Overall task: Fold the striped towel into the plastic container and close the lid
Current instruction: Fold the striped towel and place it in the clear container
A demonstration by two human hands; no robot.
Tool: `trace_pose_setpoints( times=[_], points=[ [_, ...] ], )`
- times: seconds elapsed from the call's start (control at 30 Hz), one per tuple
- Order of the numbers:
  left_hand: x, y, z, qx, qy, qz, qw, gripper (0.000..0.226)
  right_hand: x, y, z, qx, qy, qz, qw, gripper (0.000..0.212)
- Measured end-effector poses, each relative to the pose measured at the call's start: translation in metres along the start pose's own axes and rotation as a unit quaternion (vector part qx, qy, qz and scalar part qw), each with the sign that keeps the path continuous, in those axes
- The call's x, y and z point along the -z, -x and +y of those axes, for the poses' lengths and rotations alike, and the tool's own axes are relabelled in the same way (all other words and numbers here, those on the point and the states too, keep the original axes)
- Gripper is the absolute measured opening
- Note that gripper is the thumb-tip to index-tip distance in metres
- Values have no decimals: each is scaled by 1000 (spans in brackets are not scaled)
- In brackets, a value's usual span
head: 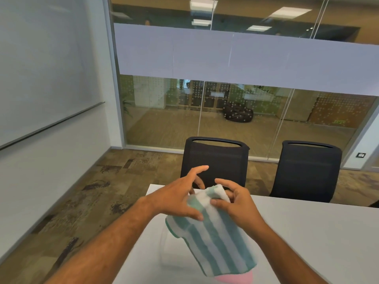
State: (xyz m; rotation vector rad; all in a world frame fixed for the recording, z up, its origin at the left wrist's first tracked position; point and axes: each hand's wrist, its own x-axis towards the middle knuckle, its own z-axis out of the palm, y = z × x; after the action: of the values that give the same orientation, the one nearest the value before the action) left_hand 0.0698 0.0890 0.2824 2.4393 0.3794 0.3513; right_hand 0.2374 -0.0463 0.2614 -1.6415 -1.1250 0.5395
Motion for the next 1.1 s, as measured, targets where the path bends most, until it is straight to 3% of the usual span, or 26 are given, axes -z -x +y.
trace_pose_setpoints(
  times=[0.1, 0.2, 0.4, 0.5, 0.63, 0.9, 1.03, 1.1],
  points=[
    [2, 5, -11, 13, -16, -20, 1000, 117, 9, 1, -1, 9, -43, 11, 999, 48],
    [6, 7, -21, 10, -2, 11, 1000, 106, 19, 0, -1, 12, -67, 0, 998, 45],
    [16, 8, -26, -23, 58, 103, 993, 44, 31, 0, -1, 59, 26, -13, 998, 37],
    [17, 7, -29, -23, 57, 125, 990, 28, 34, -1, -1, 72, 44, -22, 996, 33],
    [14, 5, -32, 1, 119, 154, 981, 26, 37, -2, 1, 50, -13, -9, 999, 45],
    [8, 3, -30, 14, 257, 250, 933, 25, 43, -4, 7, 38, -122, -7, 992, 27],
    [5, 1, -21, 3, 330, 282, 901, 24, 38, -5, 9, 0, -240, -29, 970, 55],
    [3, -1, -16, -4, 367, 296, 882, 26, 31, -2, 13, -16, -265, -53, 963, 41]
  ],
)
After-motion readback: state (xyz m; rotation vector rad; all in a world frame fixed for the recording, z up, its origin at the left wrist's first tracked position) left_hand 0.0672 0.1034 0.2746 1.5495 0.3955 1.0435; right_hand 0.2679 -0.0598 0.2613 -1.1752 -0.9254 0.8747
